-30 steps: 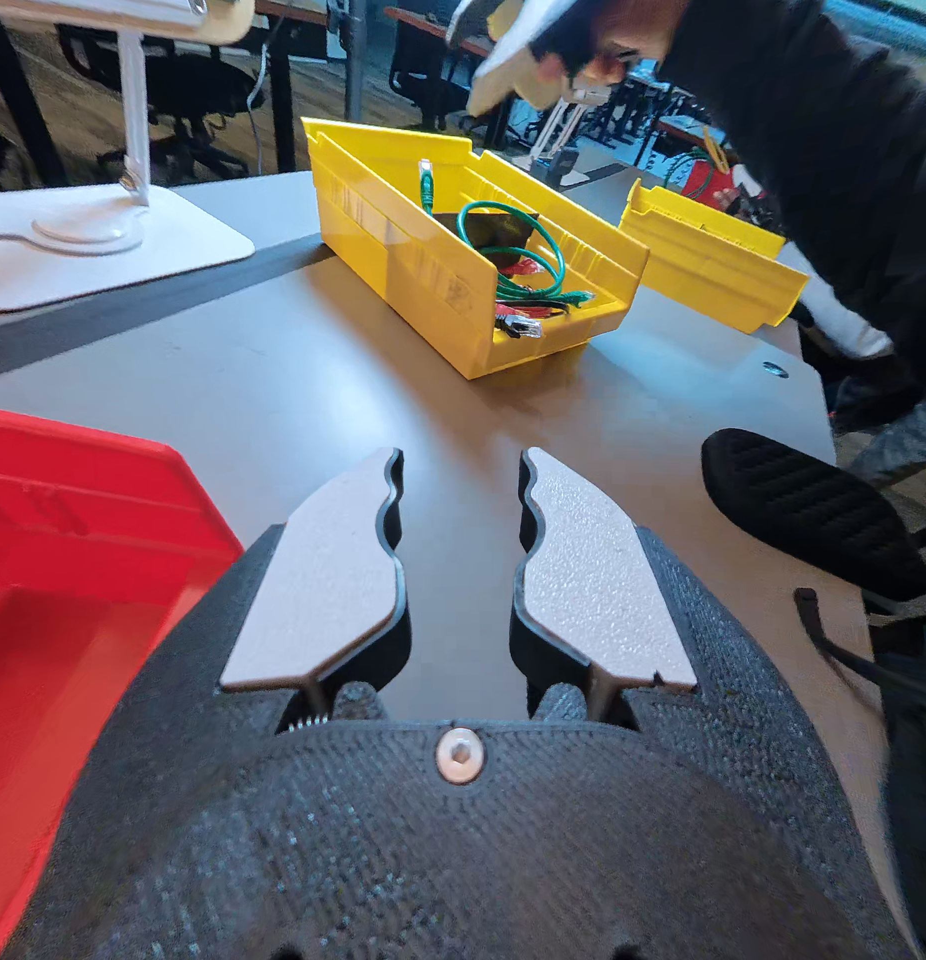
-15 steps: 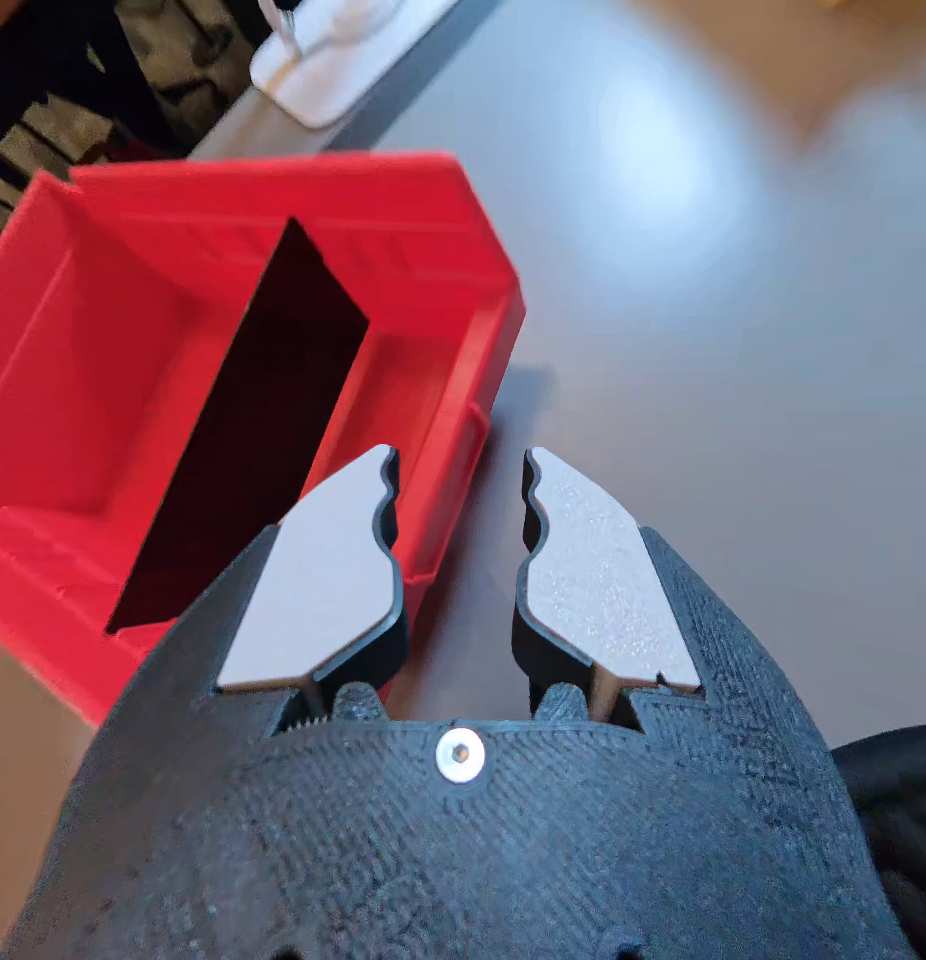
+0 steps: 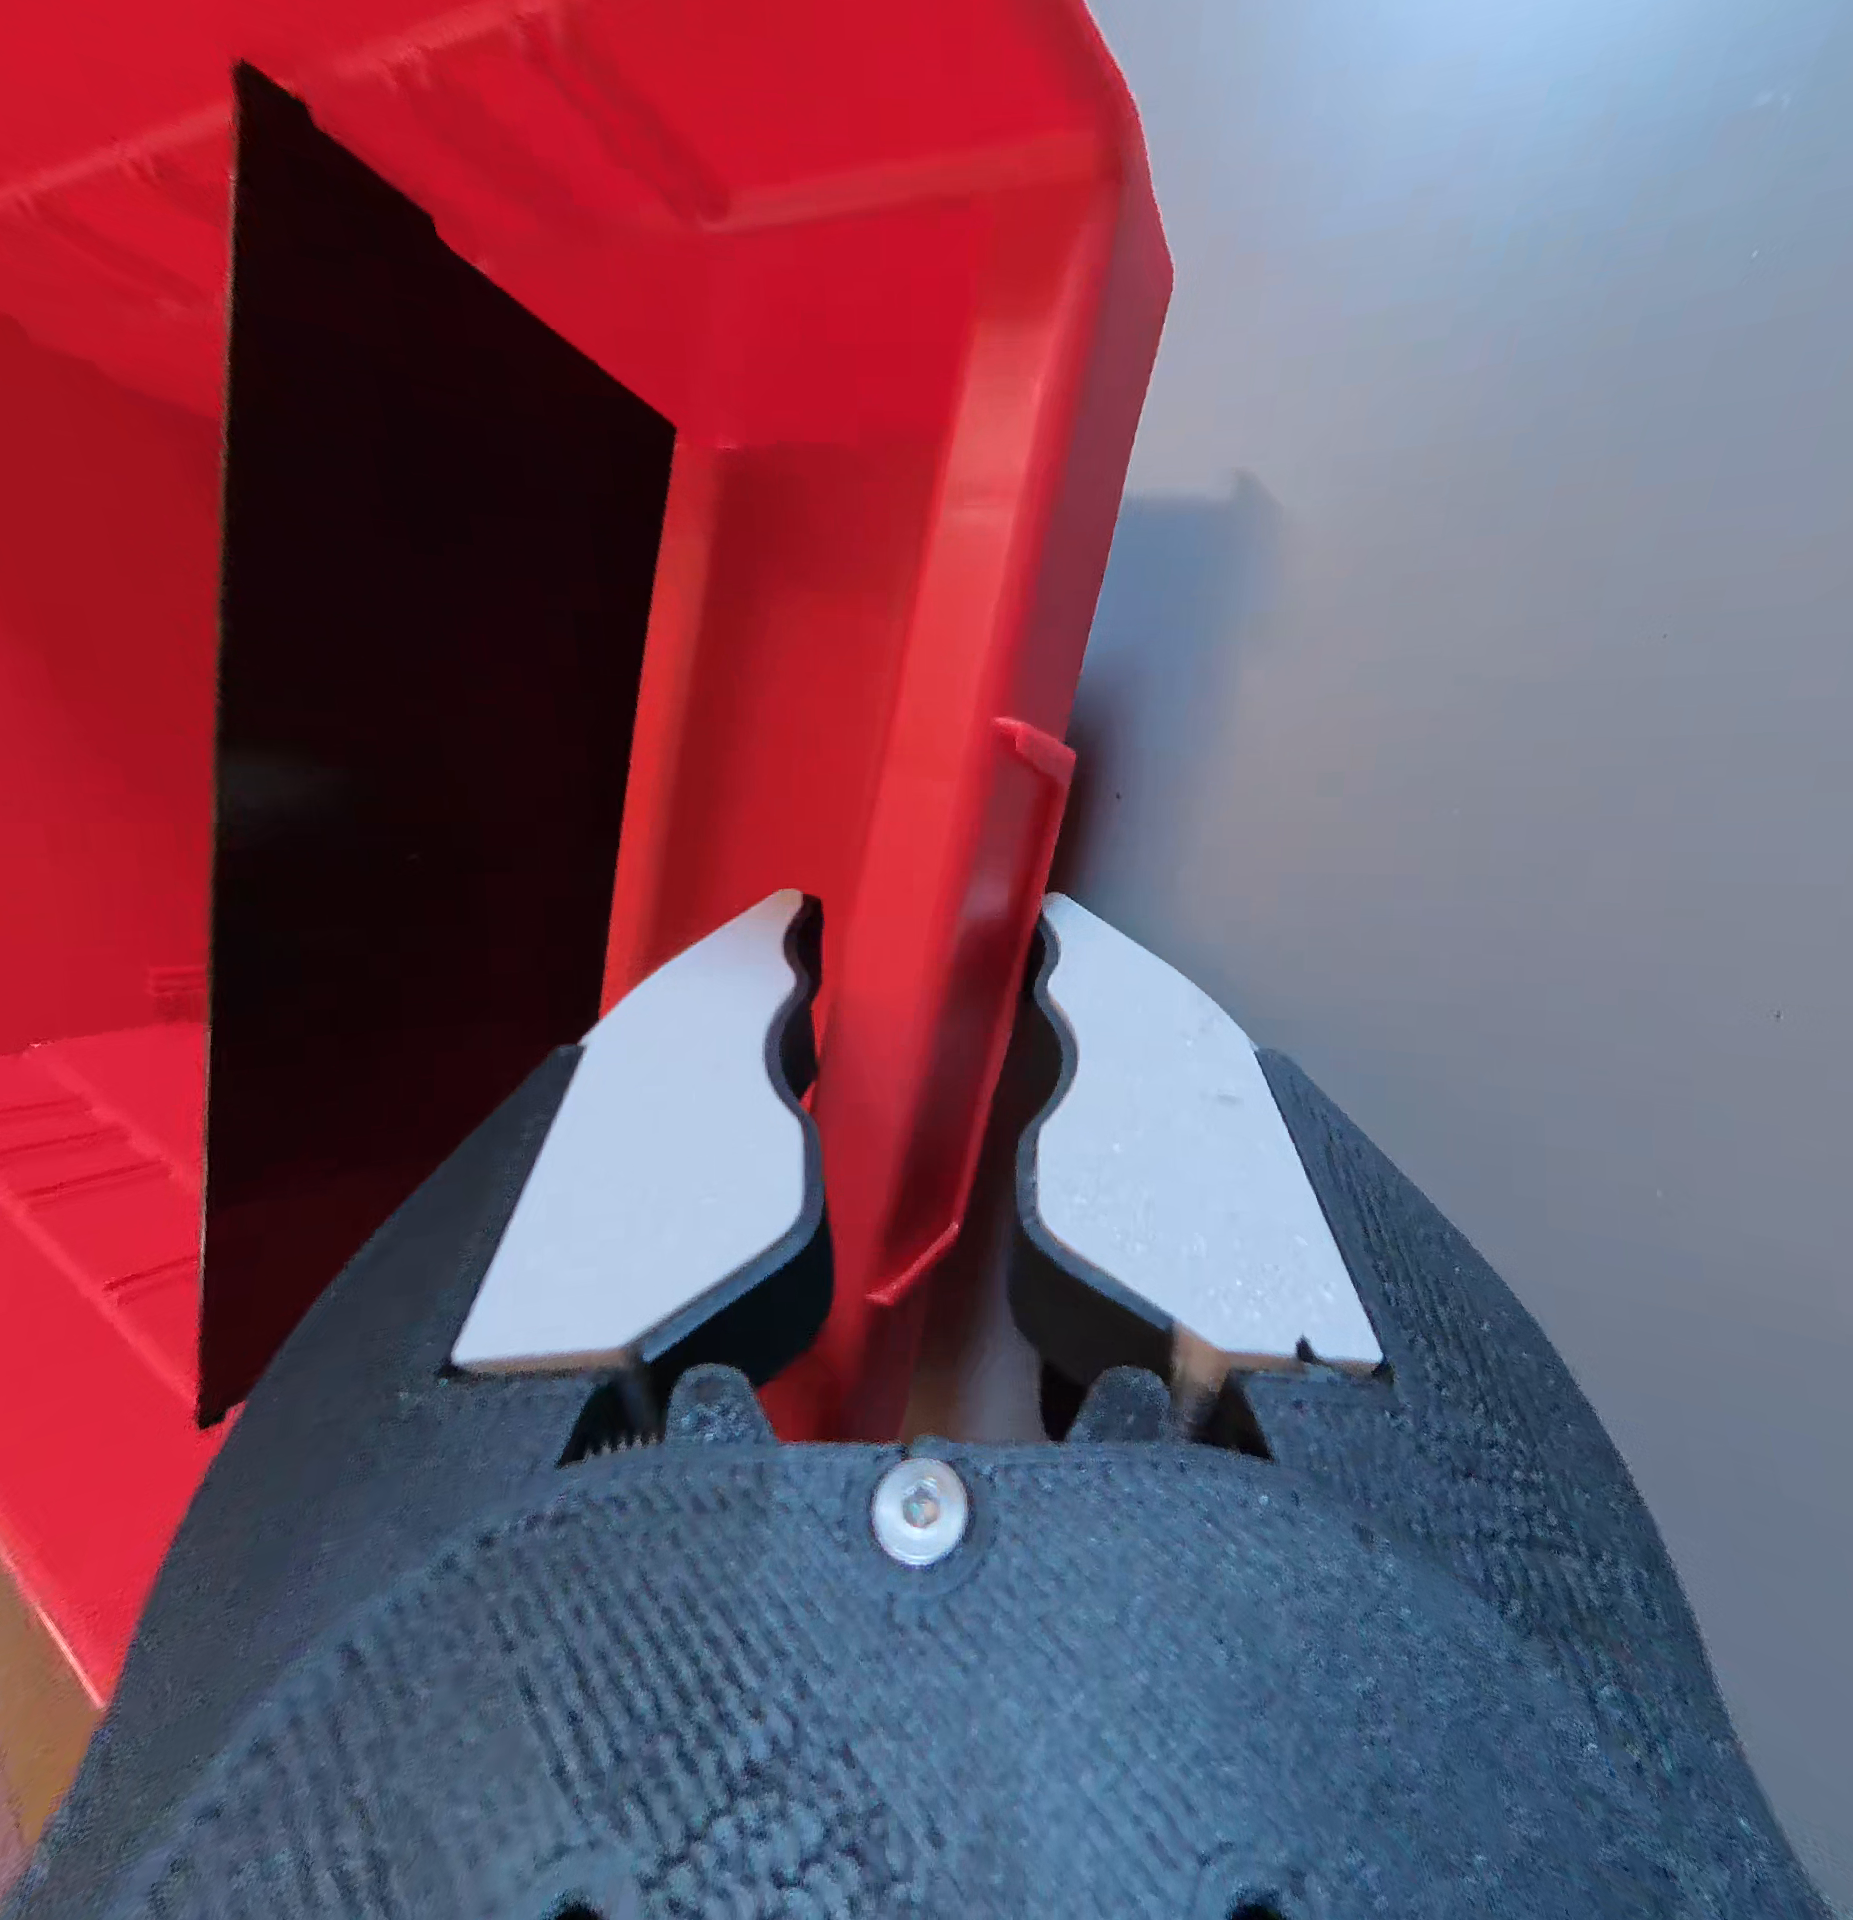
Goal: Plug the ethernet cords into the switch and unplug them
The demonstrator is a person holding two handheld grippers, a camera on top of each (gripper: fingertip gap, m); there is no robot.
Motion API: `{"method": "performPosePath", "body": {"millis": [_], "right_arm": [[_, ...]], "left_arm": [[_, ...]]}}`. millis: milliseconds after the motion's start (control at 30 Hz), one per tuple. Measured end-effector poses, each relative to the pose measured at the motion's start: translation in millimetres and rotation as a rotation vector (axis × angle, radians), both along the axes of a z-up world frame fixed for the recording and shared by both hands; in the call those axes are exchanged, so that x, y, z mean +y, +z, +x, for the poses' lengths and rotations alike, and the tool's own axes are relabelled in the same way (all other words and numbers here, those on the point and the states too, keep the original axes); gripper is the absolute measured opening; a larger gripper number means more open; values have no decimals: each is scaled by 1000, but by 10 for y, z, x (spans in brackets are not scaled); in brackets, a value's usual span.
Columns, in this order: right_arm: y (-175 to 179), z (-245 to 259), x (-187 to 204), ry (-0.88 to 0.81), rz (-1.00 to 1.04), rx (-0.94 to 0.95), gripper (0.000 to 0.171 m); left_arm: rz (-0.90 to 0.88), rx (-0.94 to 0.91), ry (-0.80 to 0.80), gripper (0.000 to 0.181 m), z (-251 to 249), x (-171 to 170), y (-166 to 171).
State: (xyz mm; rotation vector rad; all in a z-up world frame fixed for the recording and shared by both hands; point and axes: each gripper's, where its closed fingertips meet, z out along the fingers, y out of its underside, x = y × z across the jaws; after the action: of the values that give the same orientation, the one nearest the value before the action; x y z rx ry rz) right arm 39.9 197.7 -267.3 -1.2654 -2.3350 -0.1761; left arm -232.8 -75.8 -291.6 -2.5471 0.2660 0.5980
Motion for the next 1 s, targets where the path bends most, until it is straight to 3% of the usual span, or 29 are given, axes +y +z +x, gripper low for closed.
{"method": "performPosePath", "body": {"millis": [400,467,533,700,1000], "right_arm": [[47,22,44,-29,-175,106,55],[-55,15,45,-3,-127,71,48],[-49,-24,140,33,1,73,30],[-56,22,-14,61,-126,52,28],[-58,365,-138,122,-129,54,27]], "left_arm": [[34,-6,6,38,-2,2,2],[32,-8,5,37,0,4,1],[34,-7,1,37,0,4,0],[41,7,-25,37,5,5,3],[48,17,-302,37,392,293,9]]}}
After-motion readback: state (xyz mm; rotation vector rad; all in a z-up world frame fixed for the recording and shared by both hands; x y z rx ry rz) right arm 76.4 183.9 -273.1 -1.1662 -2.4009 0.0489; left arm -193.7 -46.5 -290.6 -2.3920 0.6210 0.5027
